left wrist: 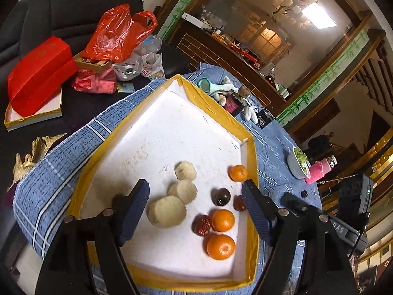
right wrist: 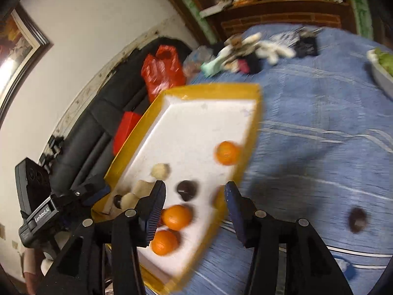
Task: Organize fruits
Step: 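Lower the beige cube and dark plum into the white tray and release both, then grasp a tangerine with the left tool while the right tool grasps a dark plum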
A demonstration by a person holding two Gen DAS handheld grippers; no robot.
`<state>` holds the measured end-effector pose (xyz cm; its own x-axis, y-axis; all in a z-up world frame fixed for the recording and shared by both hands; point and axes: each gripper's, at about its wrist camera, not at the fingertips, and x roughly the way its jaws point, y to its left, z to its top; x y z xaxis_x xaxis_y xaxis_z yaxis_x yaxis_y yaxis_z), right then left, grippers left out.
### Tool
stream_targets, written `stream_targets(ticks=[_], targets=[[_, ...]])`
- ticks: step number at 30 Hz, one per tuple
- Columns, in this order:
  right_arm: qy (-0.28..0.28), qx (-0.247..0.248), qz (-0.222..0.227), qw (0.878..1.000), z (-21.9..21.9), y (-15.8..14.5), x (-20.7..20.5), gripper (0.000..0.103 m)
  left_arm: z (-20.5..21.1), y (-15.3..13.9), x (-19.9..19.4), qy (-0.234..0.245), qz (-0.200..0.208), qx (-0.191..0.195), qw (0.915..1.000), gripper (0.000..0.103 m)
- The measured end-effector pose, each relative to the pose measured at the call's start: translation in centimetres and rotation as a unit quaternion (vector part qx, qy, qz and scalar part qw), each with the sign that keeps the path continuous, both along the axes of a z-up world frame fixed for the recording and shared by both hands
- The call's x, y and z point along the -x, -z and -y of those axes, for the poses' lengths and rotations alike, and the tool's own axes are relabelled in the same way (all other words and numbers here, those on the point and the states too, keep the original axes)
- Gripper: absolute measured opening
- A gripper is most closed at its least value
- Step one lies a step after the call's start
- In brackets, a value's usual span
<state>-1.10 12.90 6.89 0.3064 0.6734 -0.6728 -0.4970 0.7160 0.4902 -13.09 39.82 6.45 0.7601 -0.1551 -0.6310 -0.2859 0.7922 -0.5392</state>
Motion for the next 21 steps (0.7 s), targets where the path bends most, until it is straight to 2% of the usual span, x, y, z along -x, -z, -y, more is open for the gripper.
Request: stream_targets(ticks=[5,8,11,15,21], targets=[[0.069,0.027,0.025,0.997,8.0,-0.5,0.7,0.060,2.0,-0.9,0.2,0.014,0.007,-0.011,0.9998,0.078],[0.099,0.060,0.020,0.993,11.8,0.9,1.0,0.060,4.0,-1.1,-0.3,0.033,0.005,-0.016,0.9993,0.079],[0.112,0.080,0.011,0.990,13.9,2.6,1.3,0.059,7.0,-1.3,-1.1,0.065,-0.002,-0.027,0.9975,0.079],[0.120,0.082,0.012,0.989,14.3,3.7,0.9,0.059,10.6,-1.6,-1.7,0.100,-0.009,-0.047,0.9938,0.079],[0.097,0.119,0.034,0.988,11.3,5.3,-0.2,0.059,14.1,-1.8,-2.7,0.120,-0.023,-0.073,0.9899,0.079]])
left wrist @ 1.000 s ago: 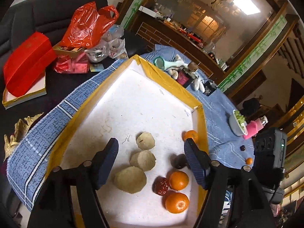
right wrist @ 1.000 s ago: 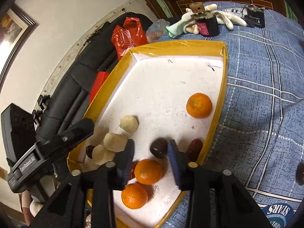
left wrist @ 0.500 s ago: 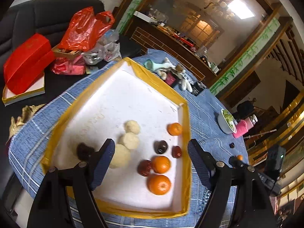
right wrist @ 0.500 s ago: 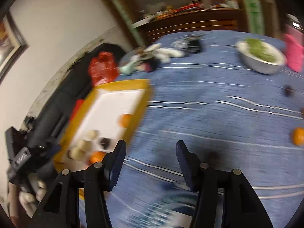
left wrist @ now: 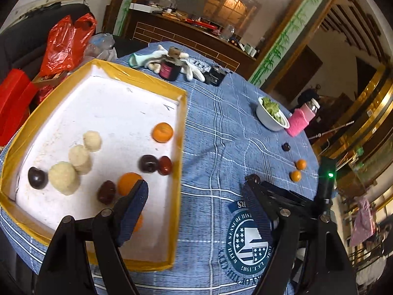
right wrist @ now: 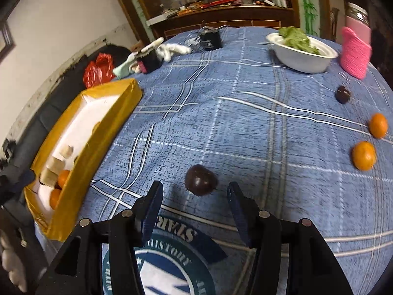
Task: Organize fruits
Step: 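Grasp a tangerine with the left tool while the right tool grasps a dark plum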
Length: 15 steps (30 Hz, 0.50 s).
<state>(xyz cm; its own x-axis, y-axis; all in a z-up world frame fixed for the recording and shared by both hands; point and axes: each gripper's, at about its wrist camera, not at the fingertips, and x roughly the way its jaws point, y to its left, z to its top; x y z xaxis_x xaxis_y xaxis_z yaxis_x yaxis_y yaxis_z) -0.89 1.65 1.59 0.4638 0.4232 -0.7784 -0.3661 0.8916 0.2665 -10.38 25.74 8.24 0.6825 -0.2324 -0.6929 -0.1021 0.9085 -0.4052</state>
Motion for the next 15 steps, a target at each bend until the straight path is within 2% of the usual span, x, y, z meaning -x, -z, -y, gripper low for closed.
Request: stream_targets(ticks=[2,4,6,10,15], targets=[[-0.008,0.016,0.006,1.000,-0.6,0.6,-0.2,0.040,0.7,0.0,-0.3,0.003,-0.004,-0.006,1.0000,0.079],[-0.010,0.038,0.020,0.999,-0.8,0.6,-0.2,0.028,2.0,-0.2,-0.9,0.012,-0.006,-0.019,0.9997,0.079],[-0.010,0.016,0.014,1.000,0.7,0.2,-0.4,0.028,3.2,-0.4,-1.5,0.022,-0.007,-0.030,0.9993,0.079],[0.036,-0.013,0.035,0.999,6.8,-2.0,-0.3,0.027,7.4,-1.0,-3.7,0.059,-0.004,-0.066,0.9961,0.079],[0.125,-0.009,0.065,0.990,16.6,-3.5,0.2,0.027,16.1,-1.0,-7.5,0.140,0.006,-0.108,0.9842,0.079]])
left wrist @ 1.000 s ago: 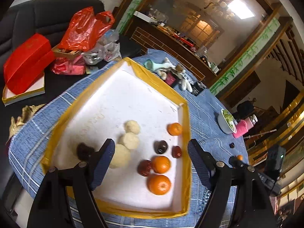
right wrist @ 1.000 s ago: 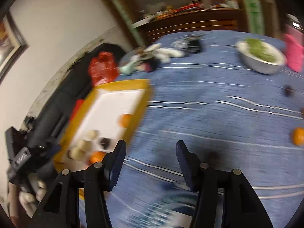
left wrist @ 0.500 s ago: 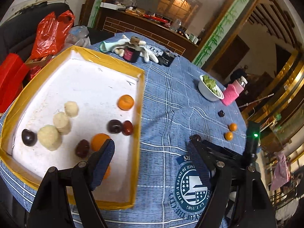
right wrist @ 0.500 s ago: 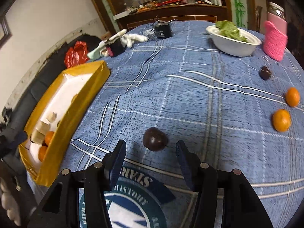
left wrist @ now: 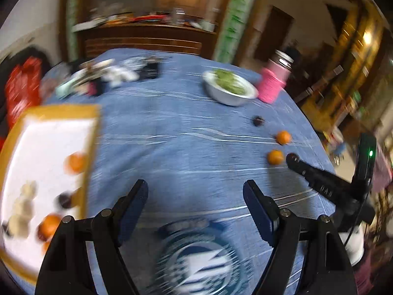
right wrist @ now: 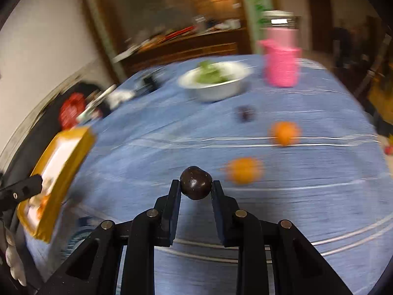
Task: Organize fruits
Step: 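Grasp a tangerine with the left tool while the right tool grasps a dark plum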
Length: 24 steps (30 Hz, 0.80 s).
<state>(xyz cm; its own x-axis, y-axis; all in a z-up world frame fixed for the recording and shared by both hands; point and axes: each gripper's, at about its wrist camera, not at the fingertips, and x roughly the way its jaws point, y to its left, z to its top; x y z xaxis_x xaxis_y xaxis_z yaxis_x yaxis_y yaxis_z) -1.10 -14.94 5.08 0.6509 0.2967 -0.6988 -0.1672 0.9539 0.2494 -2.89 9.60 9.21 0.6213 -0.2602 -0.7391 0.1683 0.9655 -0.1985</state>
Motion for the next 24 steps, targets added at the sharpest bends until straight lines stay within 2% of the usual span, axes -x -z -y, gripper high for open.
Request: stream_targets(ticks=[3,7,11,14,16,17,18,19,20,21,24], targets=[[0.058,-0.031,-0.004,0.998,6.1,0.6,0.0,0.027,5.3,1.1,-2.3,0.062,-0.001,-0.011,0.9980,0.078],[0.095,-0.090,-0.016,0.991,9.9,1.4,0.2,0.027,12.9,4.2,-6.1,0.128,-0.023,-0.032,0.9910,0.078],[0.097,-0.115,-0.004,0.989,10.7,0.8,0.2,0.029,16.8,6.3,-8.6,0.144,-0.027,-0.048,0.9880,0.078],[0.093,-0.121,-0.010,0.988,10.4,0.8,0.3,0.029,19.1,7.4,-9.7,0.153,-0.011,-0.083,0.9846,0.078],[0.090,-0.125,-0.014,0.988,10.5,0.9,0.2,0.029,20.2,8.4,-9.7,0.159,-0.003,-0.124,0.9796,0.078],[0.088,-0.127,-0.014,0.988,10.6,0.9,0.5,0.029,20.3,8.8,-9.7,0.161,-0.005,-0.131,0.9782,0.071],[0.087,-0.127,-0.013,0.988,10.5,0.9,0.5,0.029,20.4,9.3,-9.6,0.164,-0.008,-0.133,0.9774,0.059],[0.086,-0.126,-0.012,0.988,10.6,0.8,0.5,0.029,20.1,9.2,-9.4,0.167,-0.006,-0.120,0.9786,0.048],[0.086,-0.125,-0.011,0.988,10.6,0.9,0.6,0.029,19.9,9.1,-9.2,0.167,-0.008,-0.118,0.9789,0.031],[0.086,-0.123,-0.010,0.989,10.5,0.8,0.6,0.029,19.6,8.8,-9.0,0.159,-0.008,-0.123,0.9795,0.032],[0.090,-0.112,-0.013,0.990,10.3,1.2,0.2,0.029,18.1,7.9,-7.9,0.152,-0.002,-0.101,0.9833,0.032]])
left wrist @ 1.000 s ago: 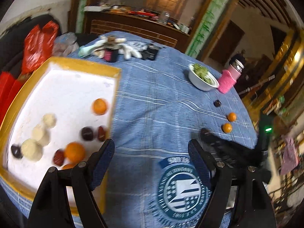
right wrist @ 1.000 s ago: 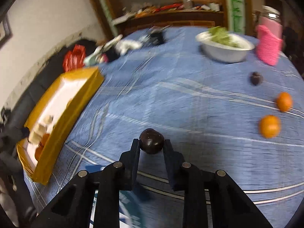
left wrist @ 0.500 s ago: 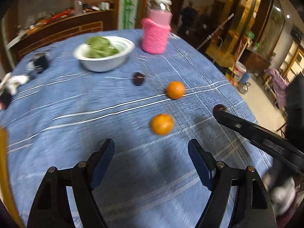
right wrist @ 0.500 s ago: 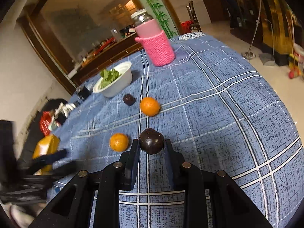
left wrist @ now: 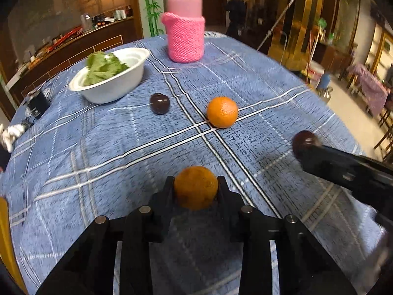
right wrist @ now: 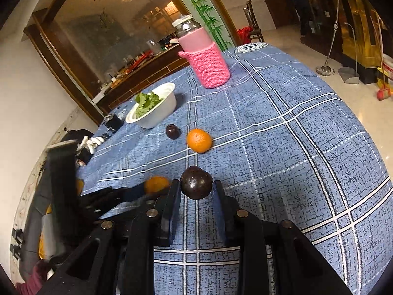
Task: Organize fruits
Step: 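Grasp a tangerine with the left tool while the right tool grasps a dark plum, then carry the tangerine and plum into the white tray and release both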
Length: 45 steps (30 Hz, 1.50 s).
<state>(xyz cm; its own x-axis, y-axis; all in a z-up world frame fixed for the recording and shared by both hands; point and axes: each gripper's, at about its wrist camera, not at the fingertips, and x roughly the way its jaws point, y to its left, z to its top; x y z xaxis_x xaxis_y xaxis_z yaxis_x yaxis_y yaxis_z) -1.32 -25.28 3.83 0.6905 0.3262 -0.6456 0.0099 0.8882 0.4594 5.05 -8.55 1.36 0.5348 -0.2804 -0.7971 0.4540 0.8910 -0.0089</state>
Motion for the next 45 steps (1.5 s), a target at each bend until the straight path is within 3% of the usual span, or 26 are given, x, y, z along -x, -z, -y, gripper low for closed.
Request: stream_targets(ticks=[8,13,15,18,20,23,24,28,31,34,37,38,40,45], targets=[[0.008,0.033,-0.005,0.999,-0.7,0.8,-0.2,0.029,-8.4,-3.9,4.7,-0.063,0.006,0.101,0.9929,0.032],[0.006,0.067,-0.012,0.998,-1.9,1.4,-0.4,0.029,-15.1,-5.9,7.8,-0.108,0.024,0.132,0.9851,0.032],[0.005,0.062,-0.014,0.998,-2.5,1.3,-0.3,0.029,-17.9,-6.5,9.0,-0.127,0.034,0.141,0.9813,0.032],[-0.022,-0.005,-0.020,1.000,-4.3,1.2,0.5,0.029,-23.2,-7.4,10.7,-0.174,0.050,0.155,0.9711,0.032],[-0.060,-0.039,-0.025,0.997,-7.3,0.8,1.1,0.029,-27.2,-7.6,11.8,-0.218,0.052,0.173,0.9590,0.032],[-0.119,-0.044,-0.020,0.992,-12.2,-0.7,1.5,0.029,-34.3,-7.2,13.8,-0.295,0.049,0.209,0.9312,0.032],[-0.147,-0.048,-0.015,0.988,-14.4,-1.5,1.7,0.029,-35.7,-7.1,14.4,-0.309,0.048,0.212,0.9257,0.032],[-0.232,-0.058,-0.011,0.971,-21.6,-3.7,2.2,0.030,-43.0,-5.6,17.4,-0.390,0.046,0.230,0.8905,0.032],[-0.291,-0.073,-0.025,0.954,-27.4,-4.2,2.4,0.030,-46.3,-4.2,18.3,-0.420,0.035,0.245,0.8731,0.032],[-0.329,-0.074,-0.044,0.941,-32.2,-3.9,2.1,0.030,-47.7,-3.3,18.7,-0.430,0.028,0.247,0.8680,0.032],[-0.352,-0.064,-0.060,0.932,-36.2,-3.2,1.7,0.030,-47.9,-2.8,18.3,-0.425,0.018,0.243,0.8717,0.036],[-0.358,-0.062,-0.068,0.929,-37.5,-2.9,1.6,0.030,-48.2,-2.6,18.6,-0.424,0.016,0.242,0.8727,0.042],[-0.365,-0.054,-0.082,0.926,-40.0,-2.4,1.0,0.031,-48.6,-2.5,18.7,-0.416,0.016,0.239,0.8773,0.044],[-0.375,-0.031,-0.104,0.920,-43.5,-0.8,-0.5,0.031,-48.5,-3.2,19.0,-0.396,0.028,0.235,0.8871,0.069]])
